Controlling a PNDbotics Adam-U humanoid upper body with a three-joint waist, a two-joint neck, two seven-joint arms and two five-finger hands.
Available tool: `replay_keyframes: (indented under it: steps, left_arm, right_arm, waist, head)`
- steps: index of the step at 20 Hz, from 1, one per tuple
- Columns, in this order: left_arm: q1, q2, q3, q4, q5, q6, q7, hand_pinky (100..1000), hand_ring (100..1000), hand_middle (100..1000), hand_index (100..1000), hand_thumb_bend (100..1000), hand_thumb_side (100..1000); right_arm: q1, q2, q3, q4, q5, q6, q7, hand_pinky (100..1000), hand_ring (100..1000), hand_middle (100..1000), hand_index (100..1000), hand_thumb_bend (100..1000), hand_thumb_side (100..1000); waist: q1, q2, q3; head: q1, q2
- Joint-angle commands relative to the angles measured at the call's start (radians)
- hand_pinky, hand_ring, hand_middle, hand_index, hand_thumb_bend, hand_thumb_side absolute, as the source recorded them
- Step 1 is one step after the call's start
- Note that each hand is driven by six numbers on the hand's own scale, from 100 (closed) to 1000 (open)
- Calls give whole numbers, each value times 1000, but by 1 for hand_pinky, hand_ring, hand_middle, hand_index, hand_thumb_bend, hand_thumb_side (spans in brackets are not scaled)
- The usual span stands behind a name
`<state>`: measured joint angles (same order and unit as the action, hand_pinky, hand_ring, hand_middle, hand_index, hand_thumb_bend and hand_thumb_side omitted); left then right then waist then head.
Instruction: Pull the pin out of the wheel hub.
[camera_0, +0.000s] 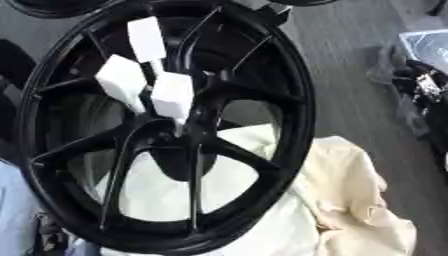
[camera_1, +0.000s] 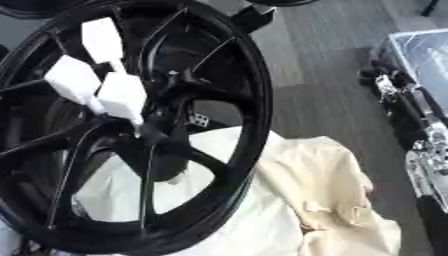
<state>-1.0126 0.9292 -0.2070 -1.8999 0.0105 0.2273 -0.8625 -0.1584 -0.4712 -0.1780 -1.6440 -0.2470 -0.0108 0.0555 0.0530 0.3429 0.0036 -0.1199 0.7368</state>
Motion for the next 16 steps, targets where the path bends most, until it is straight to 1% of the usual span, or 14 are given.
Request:
replay_keyframes:
  steps: [1, 5, 10, 16]
  left_arm:
    - [-23, 12, -3, 4, -15, 1, -25, 759, 744, 731, 796, 341, 365]
    - [-30, 5, -39, 12, -36, 0, -43, 752, 733, 724, 800, 366, 357]
    - [-40, -5, -91, 34, -59, -3, -44, 748, 718, 708, 800, 375, 359]
    - [-43, -15, -128, 62, -71, -9, -45, 747, 714, 700, 814, 388, 368]
  right_arm:
    - [-8, -19, -8, -16, -2, 0, 2, 1000, 865, 785, 895, 100, 673]
    - [-9, -18, -6, -14, -1, 1, 5, 1000, 866, 785, 896, 100, 677]
    - [-12, -20, -4, -14, -1, 1, 9, 1000, 866, 785, 896, 100, 674]
    - [-12, -19, -4, -13, 0, 2, 10, 1000, 866, 786, 896, 100, 677]
  waist:
    - [-1, -18, -2]
    - [1, -18, -4]
    - [1, -19, -6]
    - [3, -18, -7]
  head:
    - [5, -10]
    - [10, -10]
    - [14, -9]
    - [8, -12]
